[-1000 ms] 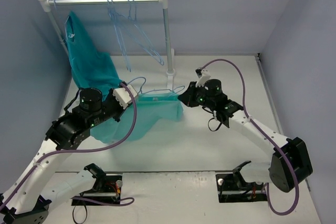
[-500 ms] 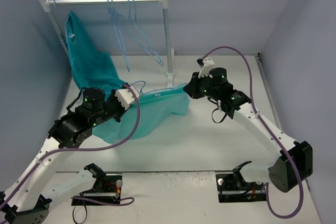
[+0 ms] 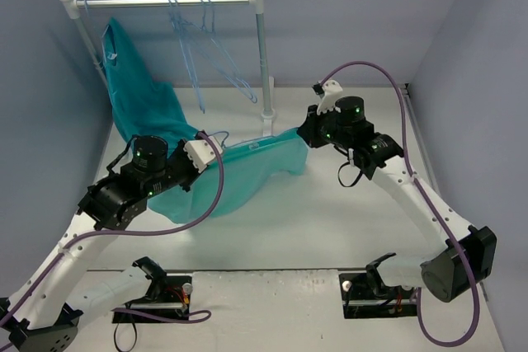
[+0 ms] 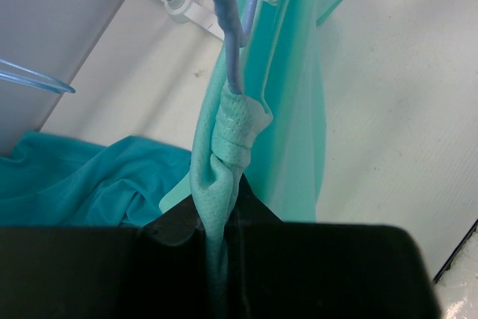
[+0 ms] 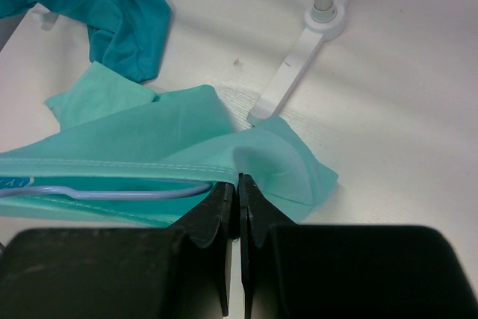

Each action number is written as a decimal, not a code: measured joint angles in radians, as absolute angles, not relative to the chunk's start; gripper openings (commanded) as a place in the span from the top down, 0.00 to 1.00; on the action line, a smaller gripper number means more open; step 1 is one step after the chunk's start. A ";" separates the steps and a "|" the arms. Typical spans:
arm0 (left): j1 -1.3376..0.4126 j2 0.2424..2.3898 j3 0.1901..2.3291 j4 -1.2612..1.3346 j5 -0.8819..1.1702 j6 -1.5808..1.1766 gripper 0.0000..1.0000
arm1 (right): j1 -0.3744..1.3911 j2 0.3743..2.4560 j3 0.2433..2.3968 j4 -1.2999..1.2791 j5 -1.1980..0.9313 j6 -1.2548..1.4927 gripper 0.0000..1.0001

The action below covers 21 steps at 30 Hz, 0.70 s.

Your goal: Place the t-shirt on the hanger

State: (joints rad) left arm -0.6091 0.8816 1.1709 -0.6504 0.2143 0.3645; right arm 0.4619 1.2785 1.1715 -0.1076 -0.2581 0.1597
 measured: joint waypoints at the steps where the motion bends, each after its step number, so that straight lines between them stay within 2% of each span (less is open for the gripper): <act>1: -0.610 0.878 1.171 -0.654 0.217 0.365 1.00 | 0.456 1.279 1.175 -0.112 -0.259 0.154 1.00; 10: -0.611 0.891 1.171 -0.679 0.218 0.365 1.00 | 0.430 1.285 1.207 -0.148 -0.288 0.124 1.00; 21: -0.611 1.036 1.272 -0.648 0.234 0.317 1.00 | 0.472 1.300 1.290 -0.174 -0.276 0.091 0.99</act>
